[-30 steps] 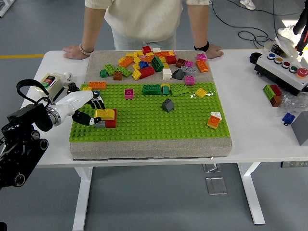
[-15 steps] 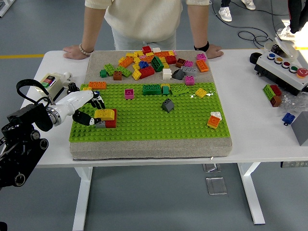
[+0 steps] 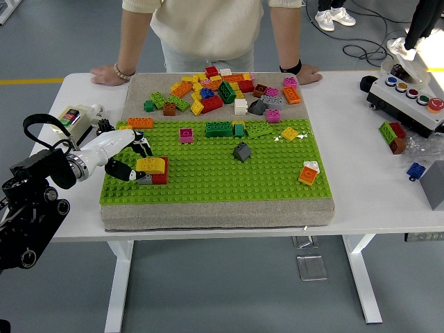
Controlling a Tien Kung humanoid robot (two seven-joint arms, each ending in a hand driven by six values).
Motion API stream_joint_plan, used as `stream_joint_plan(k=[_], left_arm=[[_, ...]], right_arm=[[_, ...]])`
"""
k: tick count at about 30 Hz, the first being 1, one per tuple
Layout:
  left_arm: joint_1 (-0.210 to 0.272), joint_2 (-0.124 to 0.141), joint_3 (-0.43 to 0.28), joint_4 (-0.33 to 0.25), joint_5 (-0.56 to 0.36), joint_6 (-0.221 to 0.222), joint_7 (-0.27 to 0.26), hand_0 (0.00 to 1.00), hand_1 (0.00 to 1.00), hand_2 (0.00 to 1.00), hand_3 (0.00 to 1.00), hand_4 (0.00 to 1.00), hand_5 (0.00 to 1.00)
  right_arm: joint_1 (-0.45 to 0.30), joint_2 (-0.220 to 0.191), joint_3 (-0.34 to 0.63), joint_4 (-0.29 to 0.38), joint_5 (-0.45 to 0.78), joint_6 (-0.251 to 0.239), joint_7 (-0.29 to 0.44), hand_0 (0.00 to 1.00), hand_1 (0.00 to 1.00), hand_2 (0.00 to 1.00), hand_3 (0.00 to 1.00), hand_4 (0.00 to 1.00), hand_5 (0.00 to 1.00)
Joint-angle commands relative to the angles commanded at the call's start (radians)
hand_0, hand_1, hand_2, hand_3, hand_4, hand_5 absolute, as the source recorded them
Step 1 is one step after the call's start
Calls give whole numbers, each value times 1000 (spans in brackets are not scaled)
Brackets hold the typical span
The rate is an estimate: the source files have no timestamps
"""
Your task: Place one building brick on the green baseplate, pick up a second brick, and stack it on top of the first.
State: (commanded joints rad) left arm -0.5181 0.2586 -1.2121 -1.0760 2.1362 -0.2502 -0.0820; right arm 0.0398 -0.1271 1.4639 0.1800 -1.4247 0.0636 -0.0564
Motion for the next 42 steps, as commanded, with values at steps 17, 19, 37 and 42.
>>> stream_joint_plan(k=[17,19,37,42], left_arm=[[-7,-11,-5,3,-8,3,-2,751,689,609,605,927,94],[-9,-15,-7,7,-7,5,-2,753,692,612,607,939,107],[-19,-41,-15,32,3,22,-6,759,695,614,613,956,130],[-21,-46,-17,39,6,28,-8,759,696,614,613,961,140]], right_arm=[[1,0,0,0,1,1,0,761,689,734,754,998,503],[1,0,0,0,1,1,0,761,689,735,754,998,504],[5,-1,0,0,4,1,0,762,689,735,754,998,504],[4,-2,1,0,2,2,-1,762,689,735,753,998,504]])
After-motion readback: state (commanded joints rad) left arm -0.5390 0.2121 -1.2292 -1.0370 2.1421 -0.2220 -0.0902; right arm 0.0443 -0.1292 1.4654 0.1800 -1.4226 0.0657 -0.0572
